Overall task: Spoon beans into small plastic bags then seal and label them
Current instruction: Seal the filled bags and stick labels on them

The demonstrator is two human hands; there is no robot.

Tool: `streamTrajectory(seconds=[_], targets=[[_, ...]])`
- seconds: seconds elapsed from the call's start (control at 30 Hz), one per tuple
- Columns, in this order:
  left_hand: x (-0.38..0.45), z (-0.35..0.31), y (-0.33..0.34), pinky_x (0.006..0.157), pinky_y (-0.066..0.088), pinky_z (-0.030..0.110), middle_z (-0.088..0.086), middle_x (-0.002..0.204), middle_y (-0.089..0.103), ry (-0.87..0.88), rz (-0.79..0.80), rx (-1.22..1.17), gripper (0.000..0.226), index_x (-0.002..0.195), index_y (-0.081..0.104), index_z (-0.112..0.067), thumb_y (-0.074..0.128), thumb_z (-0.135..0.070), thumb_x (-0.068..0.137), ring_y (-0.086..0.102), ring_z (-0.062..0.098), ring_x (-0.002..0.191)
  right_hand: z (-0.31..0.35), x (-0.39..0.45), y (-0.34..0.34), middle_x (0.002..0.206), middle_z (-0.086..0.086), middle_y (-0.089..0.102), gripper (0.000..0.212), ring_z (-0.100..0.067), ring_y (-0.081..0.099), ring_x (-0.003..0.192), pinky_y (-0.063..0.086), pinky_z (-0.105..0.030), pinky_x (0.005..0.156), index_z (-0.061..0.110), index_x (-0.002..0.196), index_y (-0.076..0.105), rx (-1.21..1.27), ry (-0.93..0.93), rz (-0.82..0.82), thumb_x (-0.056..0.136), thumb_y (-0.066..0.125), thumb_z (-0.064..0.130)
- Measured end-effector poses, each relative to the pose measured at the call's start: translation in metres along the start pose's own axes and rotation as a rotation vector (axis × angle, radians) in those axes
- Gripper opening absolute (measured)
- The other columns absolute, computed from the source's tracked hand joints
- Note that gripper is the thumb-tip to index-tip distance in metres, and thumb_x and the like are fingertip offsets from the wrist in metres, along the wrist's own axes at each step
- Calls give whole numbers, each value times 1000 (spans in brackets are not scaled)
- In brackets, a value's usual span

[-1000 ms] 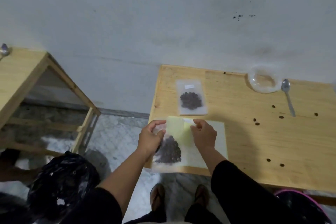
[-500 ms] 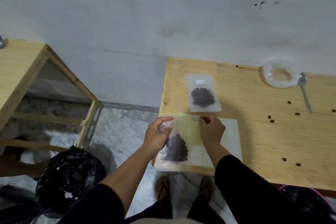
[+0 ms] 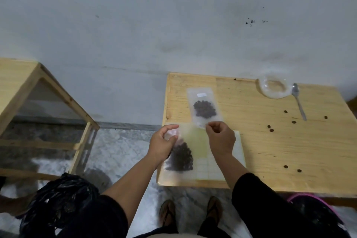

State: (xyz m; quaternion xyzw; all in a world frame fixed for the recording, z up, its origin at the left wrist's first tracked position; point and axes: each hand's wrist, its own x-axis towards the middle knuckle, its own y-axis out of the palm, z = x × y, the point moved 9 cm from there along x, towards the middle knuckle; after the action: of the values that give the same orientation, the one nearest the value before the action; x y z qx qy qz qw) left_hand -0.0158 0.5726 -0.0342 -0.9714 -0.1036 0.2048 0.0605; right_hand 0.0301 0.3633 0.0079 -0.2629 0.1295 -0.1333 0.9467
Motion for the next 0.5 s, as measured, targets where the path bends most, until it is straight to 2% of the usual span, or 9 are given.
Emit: streamTrajectory(seconds=[0.1,0.2,0.27,0.33,0.4,0.47,0.5], targets=[[-2,-20,5,91,45,55,27,118,59,41,21,-9,31,103,65,-34,60,-8,88,46,52,113,25,-7,-14,75,2,68,3,-13,61,71,50,-25,71,14,81,70,60,-92,-43,79,67,13],[-1,-43,11,90,48,50,15,112,66,119,24,-21,34,98,65,-39,61,-7,86,51,49,110,41,-14,-21,68,1,66,1,-12,59,66,49,-24,67,14,77,69,159,-114,-61,77,68,14],[-2,-55,14,90,49,42,5,109,68,160,24,-29,35,96,65,-40,62,-7,85,56,41,108,51,-20,-21,65,3,64,6,-11,58,64,48,-21,65,17,75,67,235,-128,-32,78,69,12],[-6,-68,16,90,48,33,-9,107,65,202,37,-31,36,97,64,-40,62,-6,85,60,25,107,58,-24,-21,65,4,63,10,-9,58,64,48,-21,68,18,75,66,270,-138,-10,77,70,9],[-9,-79,18,93,47,32,-20,108,61,241,65,-42,37,99,63,-40,63,-7,85,59,13,104,64,-26,-24,66,5,63,12,-8,58,64,47,-20,70,19,75,66,257,-145,-3,77,70,8],[-13,-89,19,93,47,28,-17,112,61,268,84,-48,38,103,63,-37,65,-6,83,58,10,104,69,-28,-27,66,5,63,11,-7,58,64,46,-18,69,19,75,66,233,-155,2,78,69,9],[-14,-92,19,87,48,26,-13,115,62,273,90,-57,39,104,63,-37,65,-5,82,59,10,98,70,-29,-29,67,5,63,9,-7,57,64,46,-16,67,18,75,66,226,-157,3,79,69,10]])
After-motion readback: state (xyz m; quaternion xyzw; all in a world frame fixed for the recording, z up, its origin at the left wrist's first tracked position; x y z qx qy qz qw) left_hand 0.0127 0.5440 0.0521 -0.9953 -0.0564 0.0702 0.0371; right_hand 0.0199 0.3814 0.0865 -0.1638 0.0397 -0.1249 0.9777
